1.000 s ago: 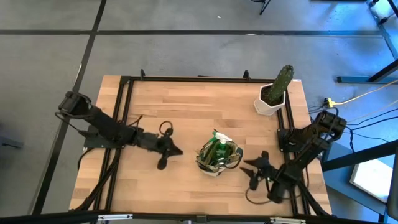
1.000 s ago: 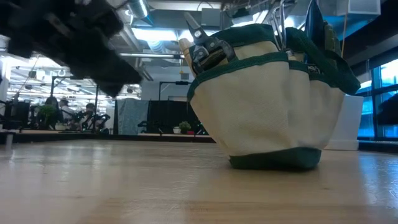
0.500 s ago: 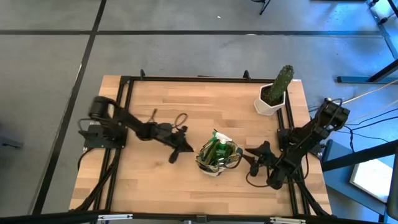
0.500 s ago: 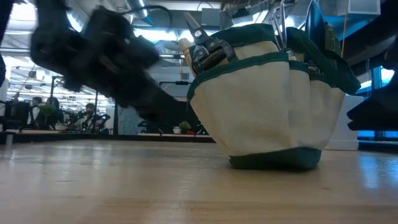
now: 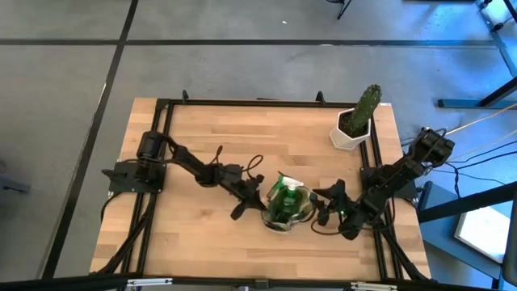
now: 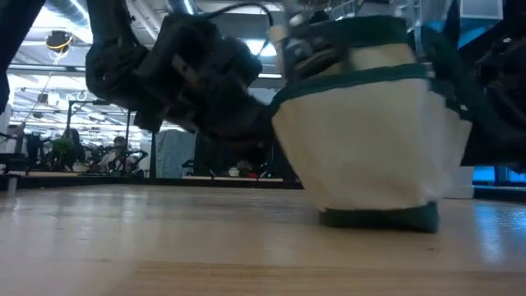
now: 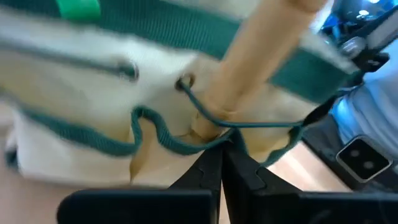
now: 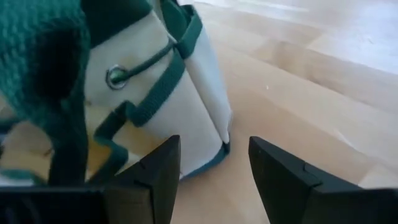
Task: Pick & Place Garden tools in Gardening bag
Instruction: Adjust the green gardening bag
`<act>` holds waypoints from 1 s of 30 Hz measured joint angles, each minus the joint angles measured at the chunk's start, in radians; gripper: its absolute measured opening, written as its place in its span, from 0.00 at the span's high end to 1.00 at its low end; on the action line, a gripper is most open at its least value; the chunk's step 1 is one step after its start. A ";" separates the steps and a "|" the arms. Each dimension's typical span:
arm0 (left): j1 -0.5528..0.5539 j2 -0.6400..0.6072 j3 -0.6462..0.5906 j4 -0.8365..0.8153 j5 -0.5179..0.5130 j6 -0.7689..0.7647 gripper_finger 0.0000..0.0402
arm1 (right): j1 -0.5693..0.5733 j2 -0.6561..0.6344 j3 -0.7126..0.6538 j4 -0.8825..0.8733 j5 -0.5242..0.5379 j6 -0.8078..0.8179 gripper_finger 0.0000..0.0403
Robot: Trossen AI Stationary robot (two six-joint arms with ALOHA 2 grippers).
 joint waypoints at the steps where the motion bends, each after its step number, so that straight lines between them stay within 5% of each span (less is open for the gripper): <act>1: -0.005 -0.001 0.011 -0.002 0.001 0.002 1.00 | -0.009 0.000 0.000 0.013 -0.002 -0.023 0.52; 20: -0.053 0.006 0.122 -0.151 -0.017 0.049 1.00 | -0.239 0.001 0.000 0.321 -0.186 -0.490 0.52; 30: -0.054 0.005 0.113 -0.186 -0.045 0.047 0.99 | -0.267 0.001 -0.018 0.350 -0.263 -0.519 0.52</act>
